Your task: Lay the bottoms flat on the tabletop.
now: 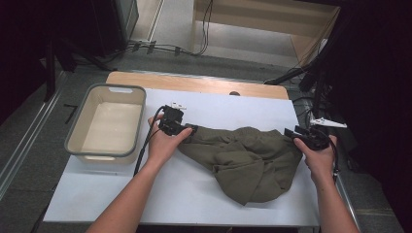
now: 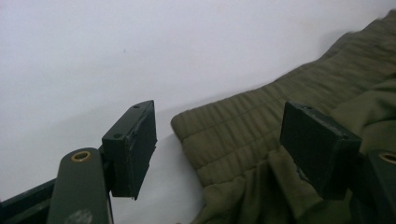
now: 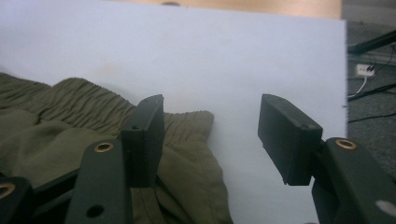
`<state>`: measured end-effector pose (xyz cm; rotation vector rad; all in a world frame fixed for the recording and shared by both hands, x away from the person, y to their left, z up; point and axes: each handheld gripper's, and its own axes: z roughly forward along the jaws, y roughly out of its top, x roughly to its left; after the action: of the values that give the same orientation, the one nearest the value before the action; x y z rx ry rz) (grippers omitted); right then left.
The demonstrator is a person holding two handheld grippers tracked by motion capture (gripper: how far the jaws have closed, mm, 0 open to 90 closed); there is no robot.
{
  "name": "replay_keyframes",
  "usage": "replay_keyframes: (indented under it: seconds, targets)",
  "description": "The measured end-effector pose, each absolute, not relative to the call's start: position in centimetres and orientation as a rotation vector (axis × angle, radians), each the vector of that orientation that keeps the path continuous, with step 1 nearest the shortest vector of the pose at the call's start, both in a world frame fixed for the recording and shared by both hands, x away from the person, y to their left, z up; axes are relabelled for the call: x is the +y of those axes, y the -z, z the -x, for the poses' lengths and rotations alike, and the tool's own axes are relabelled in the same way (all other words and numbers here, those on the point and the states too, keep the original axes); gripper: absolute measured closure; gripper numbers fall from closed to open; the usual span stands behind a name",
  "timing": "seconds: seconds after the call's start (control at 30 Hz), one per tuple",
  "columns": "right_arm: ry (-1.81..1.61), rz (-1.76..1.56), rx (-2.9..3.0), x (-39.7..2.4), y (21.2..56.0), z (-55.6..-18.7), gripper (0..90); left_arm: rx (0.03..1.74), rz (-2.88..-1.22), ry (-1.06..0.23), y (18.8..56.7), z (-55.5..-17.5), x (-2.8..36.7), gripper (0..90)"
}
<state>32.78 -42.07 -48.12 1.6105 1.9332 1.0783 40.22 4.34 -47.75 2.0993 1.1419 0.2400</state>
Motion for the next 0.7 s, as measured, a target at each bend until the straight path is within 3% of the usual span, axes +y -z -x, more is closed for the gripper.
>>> replay_keyframes:
  seconds: [0.23,0.43,0.47,0.53,0.63,0.7]
  targets:
    - [-1.048,-1.688,2.040,-41.8,50.6,-34.1,36.5,1.184,-2.122,-0.220,49.1,-40.5,4.8,31.4]
    - [-1.011,-1.692,2.086,-41.4,52.1,-34.0,37.7,1.169,-2.144,-0.157,49.8,-40.2,4.7,44.6]
    - [-1.011,-1.685,2.084,-41.4,52.1,-33.9,41.5,1.171,-2.144,-0.158,49.8,-40.1,4.5,51.8]
    - [-1.032,-1.680,2.104,-41.2,52.1,-33.9,54.5,1.146,-2.173,-0.189,49.8,-39.9,4.2,55.6]
    - [-1.005,-1.660,2.133,-40.7,52.0,-33.9,75.0,1.137,-2.158,-0.129,49.8,-40.0,4.4,72.9]
    - [-1.006,-1.646,2.150,-40.7,51.6,-34.1,82.0,1.120,-2.152,-0.143,49.5,-40.1,4.6,81.8]
